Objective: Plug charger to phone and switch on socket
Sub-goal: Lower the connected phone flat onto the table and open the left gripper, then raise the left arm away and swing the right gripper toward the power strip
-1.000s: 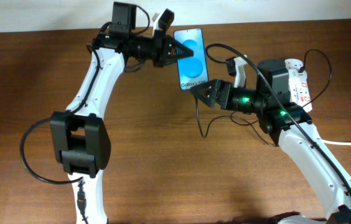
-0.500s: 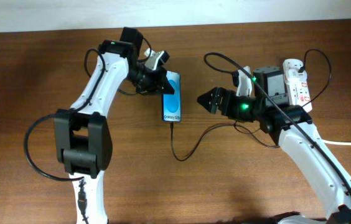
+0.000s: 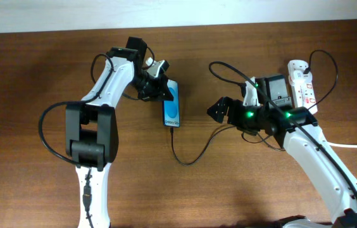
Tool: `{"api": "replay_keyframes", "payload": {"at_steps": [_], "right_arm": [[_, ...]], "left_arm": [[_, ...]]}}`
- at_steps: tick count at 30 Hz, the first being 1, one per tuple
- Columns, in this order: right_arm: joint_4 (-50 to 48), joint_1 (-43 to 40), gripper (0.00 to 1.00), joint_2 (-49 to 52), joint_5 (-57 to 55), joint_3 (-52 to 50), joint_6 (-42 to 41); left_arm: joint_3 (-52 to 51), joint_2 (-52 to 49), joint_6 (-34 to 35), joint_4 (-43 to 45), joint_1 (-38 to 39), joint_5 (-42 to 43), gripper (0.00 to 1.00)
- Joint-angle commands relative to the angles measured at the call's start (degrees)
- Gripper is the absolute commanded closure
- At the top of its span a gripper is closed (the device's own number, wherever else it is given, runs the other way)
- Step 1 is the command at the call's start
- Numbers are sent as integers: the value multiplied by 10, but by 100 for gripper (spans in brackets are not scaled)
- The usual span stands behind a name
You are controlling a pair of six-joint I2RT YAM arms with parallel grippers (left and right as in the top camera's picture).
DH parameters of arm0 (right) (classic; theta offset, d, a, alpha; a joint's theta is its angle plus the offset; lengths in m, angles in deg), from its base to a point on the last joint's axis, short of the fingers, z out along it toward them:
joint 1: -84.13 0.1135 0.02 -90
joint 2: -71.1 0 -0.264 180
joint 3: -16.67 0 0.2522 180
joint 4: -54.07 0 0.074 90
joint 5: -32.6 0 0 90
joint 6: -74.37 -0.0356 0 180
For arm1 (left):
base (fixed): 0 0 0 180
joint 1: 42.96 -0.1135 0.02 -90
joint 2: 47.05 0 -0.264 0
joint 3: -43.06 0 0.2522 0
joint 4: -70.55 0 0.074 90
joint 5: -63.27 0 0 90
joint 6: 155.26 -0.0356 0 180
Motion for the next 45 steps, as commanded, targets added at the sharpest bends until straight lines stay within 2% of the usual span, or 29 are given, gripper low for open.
{"api": "replay_keyframes", "payload": {"at_steps": [1,3,22,25,31,34,38,41,44,45], "right_arm": [[4,-2,2,-1,-9,10,6],[4,-2,1,-1,-9,10,5],[4,-2,1,-1,-9,10,4],[4,-2,1,-1,-9,10,4],[8,-2,1,-1,0,10,4],[13,-2,1,-2,3,10,34],[35,-2,1,-11,3,17,70],[92,-3,1,-26,-22,60,108],[148,-3,1,-38,-49,108,136],[166,-3,1,-41,-60,124,141]], "left_arm": [[3,0,4,7,2,8,89],[3,0,4,7,8,-10,85],[3,0,4,5,32,-156,73],[3,0,4,5,32,-191,67],[3,0,4,5,31,-259,64],[12,2,4,-6,24,-278,62],[77,18,8,-55,-3,-278,55],[179,61,8,-118,-43,-278,46],[257,95,7,-168,-72,-282,31],[275,106,7,-179,-82,-283,22]]}}
